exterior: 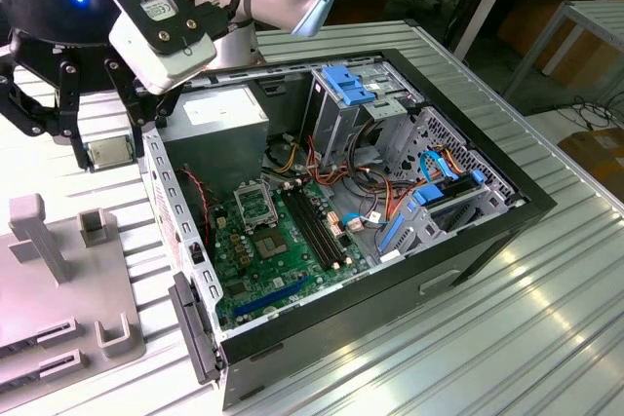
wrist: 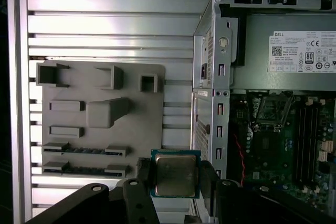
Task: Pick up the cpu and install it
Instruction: 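Pick up the cpu and move it towards the insertion slot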
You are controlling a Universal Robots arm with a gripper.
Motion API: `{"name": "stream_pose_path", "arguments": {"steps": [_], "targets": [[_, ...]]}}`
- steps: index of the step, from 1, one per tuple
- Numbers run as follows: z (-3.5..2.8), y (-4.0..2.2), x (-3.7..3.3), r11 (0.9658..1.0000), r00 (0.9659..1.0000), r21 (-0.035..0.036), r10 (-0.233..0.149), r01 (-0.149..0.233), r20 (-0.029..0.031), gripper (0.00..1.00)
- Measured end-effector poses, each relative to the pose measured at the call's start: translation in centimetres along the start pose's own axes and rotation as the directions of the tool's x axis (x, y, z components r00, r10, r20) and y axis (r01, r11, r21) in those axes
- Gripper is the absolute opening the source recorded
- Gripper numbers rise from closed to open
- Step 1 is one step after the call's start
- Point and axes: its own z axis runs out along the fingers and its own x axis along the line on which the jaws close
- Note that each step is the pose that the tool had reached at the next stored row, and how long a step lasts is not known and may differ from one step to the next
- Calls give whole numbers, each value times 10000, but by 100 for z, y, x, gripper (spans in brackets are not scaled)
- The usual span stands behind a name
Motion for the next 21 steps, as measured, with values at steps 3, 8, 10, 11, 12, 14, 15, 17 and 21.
{"name": "stream_pose_path", "arguments": {"steps": [3, 8, 10, 11, 12, 14, 15, 17, 21], "targets": [[-1, -1, -30, 10000, 10000, 0, 0, 0, 0, 47], [-2, -5, -89, 10000, 10000, 0, 0, 0, -1, 47], [-3, -6, -111, 10000, 10000, 0, -1, 1, 0, 47], [-3, -6, -120, 10000, 10000, 0, -1, 1, 0, 47], [-3, -6, -130, 10000, 10000, 0, 0, 0, 0, 47], [-4, -6, -152, 10000, 10000, 0, 0, 0, 0, 47], [-4, -7, -160, 10000, 10000, 0, 0, 0, 0, 47], [-5, -7, -164, 10000, 10000, 1, 2, -2, -1, 47], [-4, -7, -172, 10000, 10000, 0, 0, 0, 0, 47]]}}
